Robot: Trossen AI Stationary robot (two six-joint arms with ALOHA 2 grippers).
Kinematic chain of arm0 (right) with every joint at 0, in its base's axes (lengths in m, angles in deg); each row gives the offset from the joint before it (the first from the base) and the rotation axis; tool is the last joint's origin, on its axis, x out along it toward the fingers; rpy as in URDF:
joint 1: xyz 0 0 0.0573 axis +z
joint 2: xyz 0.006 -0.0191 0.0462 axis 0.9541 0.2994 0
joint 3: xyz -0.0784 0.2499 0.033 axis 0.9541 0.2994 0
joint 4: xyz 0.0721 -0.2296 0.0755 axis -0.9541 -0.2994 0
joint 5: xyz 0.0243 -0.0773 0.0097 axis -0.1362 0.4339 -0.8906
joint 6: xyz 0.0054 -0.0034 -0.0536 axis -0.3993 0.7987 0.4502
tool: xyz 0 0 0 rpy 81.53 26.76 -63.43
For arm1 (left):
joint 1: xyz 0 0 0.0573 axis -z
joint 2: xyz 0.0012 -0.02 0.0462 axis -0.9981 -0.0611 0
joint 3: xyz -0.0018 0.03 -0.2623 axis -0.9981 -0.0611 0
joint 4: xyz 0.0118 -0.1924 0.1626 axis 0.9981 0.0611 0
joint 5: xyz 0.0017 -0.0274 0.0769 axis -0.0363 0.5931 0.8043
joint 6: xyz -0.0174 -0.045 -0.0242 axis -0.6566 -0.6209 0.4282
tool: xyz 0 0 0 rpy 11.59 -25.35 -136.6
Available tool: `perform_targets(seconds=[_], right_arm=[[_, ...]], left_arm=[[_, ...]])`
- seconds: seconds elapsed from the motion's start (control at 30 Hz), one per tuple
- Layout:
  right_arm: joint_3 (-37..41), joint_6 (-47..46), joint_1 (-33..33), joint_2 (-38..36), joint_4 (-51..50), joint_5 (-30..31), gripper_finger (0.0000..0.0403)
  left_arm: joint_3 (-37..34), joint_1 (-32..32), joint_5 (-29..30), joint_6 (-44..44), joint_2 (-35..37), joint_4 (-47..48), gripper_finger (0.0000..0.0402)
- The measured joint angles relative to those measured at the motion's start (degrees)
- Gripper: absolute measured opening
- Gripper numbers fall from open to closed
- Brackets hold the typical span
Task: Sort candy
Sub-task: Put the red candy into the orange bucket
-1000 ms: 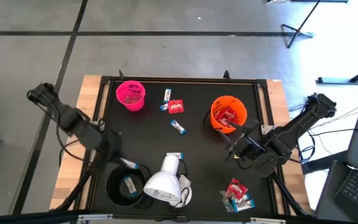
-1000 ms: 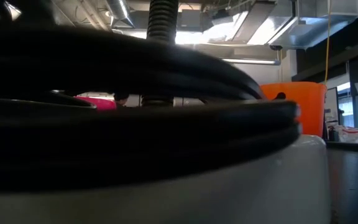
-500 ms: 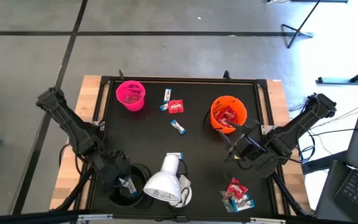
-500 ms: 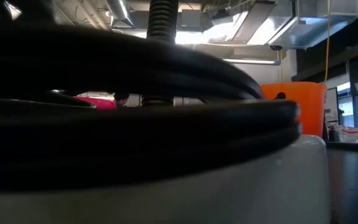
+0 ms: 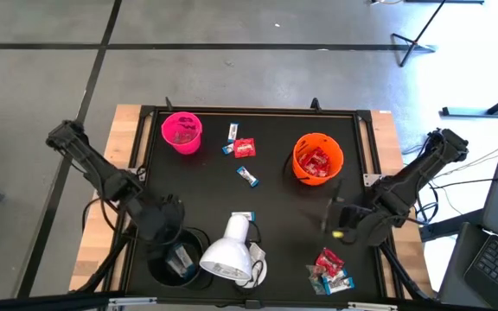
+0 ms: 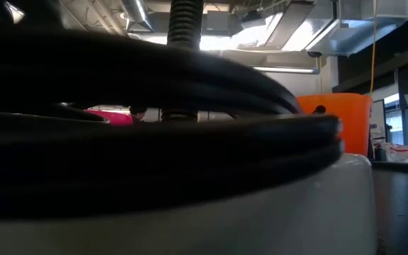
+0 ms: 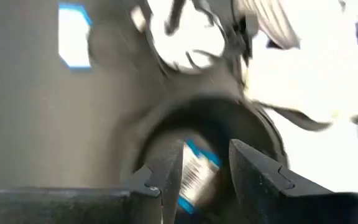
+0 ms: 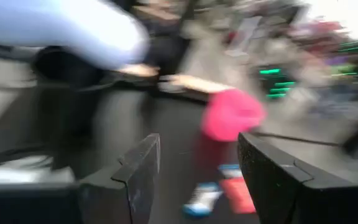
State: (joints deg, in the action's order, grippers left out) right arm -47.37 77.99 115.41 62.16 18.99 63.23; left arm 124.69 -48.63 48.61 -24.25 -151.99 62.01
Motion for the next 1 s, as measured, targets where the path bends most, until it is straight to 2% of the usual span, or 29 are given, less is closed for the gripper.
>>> perform_targets(seconds=[0.1, 0.2, 0.27, 0.53, 0.73, 0.9, 1.0], right_arm=[[0.05, -5.65, 0.81, 0.11, -4.78, -8.18, 0.0213], [0.04, -13.91, 1.85, 0.1, -11.37, -10.37, 0.0213], [0.04, -20.08, 2.68, 0.06, -16.78, -11.78, 0.0213], [0.06, -35.88, 5.67, 0.07, -25.2, -17.2, 0.0213], [0.06, -45.75, 5.52, 0.06, -31.32, -23.45, 0.0213], [0.11, -55.98, 5.53, 0.3, -39.53, -27.72, 0.0213], [0.11, -61.23, 5.53, 0.64, -43.3, -30.34, 0.0213]], left_arm=[[0.8, 0.0, 7.66, 7.66, 0.24, -1.26, 0.0122], [0.92, -0.68, 12.94, 16.8, 0.5, -3.75, 0.0122], [0.93, -1.46, 14.35, 22.4, 0.66, -5.52, 0.0122], [0.93, -9.51, 15.5, 37.91, 7.89, -11.07, 0.0122], [-2.95, -15.4, 15.28, 45.97, 13.85, -26.9, 0.0122], [-9.07, -18.99, 14.8, 47.62, 15.07, -35.79, 0.0122], [-15.38, -21.84, 7.58, 51.82, 15.0, -43.02, 0.0122]])
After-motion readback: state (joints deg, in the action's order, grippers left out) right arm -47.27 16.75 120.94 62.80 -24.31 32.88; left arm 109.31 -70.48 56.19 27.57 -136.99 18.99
